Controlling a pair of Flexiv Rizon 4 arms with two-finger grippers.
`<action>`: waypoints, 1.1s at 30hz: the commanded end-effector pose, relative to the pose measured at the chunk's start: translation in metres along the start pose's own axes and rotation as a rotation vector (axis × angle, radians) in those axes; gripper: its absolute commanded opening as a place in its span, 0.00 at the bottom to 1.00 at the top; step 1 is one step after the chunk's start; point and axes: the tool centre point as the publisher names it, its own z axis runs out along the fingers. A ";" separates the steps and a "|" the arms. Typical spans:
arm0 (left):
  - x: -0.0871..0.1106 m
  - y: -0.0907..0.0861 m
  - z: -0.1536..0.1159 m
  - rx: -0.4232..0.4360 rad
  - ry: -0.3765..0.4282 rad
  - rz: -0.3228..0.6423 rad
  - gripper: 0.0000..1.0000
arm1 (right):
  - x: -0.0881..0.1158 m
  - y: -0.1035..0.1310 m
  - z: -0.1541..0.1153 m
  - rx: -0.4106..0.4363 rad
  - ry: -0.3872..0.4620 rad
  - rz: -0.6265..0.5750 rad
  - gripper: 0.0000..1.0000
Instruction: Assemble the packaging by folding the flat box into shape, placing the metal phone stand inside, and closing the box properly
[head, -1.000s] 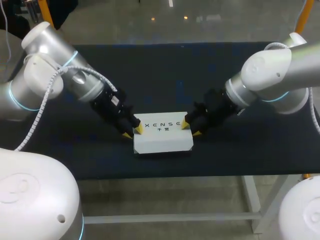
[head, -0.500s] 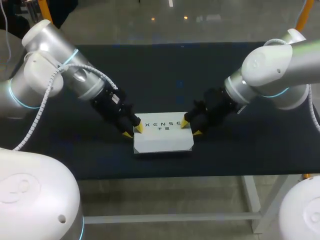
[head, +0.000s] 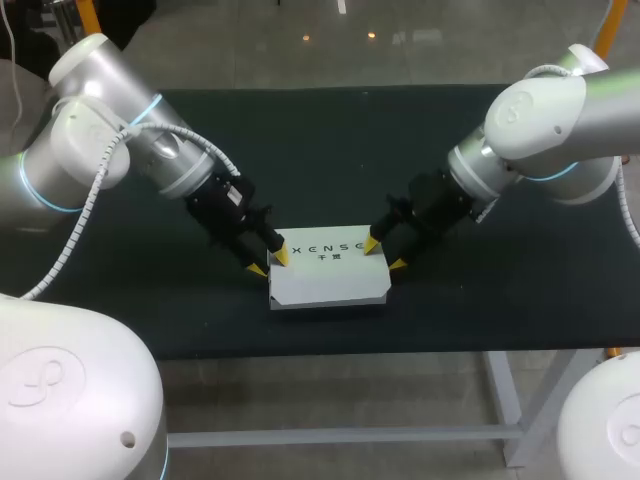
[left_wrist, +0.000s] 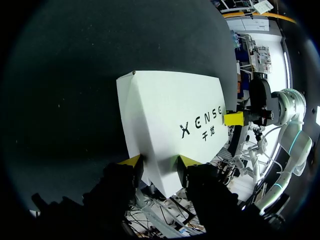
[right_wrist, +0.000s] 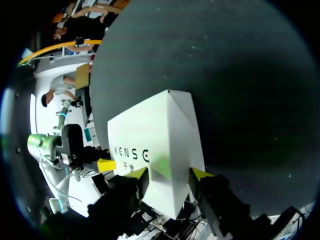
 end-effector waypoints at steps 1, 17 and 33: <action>0.005 -0.002 0.000 -0.013 -0.013 -0.011 0.47 | 0.005 0.005 -0.002 0.030 -0.015 0.020 0.56; 0.005 -0.006 -0.005 -0.048 -0.030 -0.060 0.48 | 0.007 0.010 -0.007 0.099 -0.054 0.081 0.50; 0.011 -0.010 -0.012 -0.095 -0.036 -0.108 0.47 | 0.011 0.009 -0.011 0.130 -0.066 0.107 0.50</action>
